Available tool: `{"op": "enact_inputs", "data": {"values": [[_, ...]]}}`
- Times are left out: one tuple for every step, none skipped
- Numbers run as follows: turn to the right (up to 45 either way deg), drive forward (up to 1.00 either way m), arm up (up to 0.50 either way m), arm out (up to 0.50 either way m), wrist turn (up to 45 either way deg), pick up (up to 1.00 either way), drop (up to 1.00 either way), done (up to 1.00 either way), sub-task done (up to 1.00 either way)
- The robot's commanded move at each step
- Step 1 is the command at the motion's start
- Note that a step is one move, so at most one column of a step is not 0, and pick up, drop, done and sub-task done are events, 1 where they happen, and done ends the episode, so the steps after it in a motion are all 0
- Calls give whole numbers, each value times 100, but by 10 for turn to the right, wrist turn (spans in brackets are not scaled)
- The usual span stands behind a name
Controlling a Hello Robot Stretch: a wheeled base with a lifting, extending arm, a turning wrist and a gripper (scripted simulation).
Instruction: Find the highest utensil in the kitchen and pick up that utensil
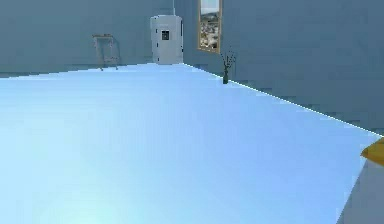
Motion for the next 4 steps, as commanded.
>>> {"op": "enact_inputs", "data": {"values": [[120, 0, 0, 0, 0, 0, 0, 0, 0], [0, 100, 0, 0, 0, 0, 0, 0, 0], [60, 0, 0, 0, 0, 0, 0, 0, 0], [0, 15, 0, 0, 0, 0, 0, 0, 0]]}}
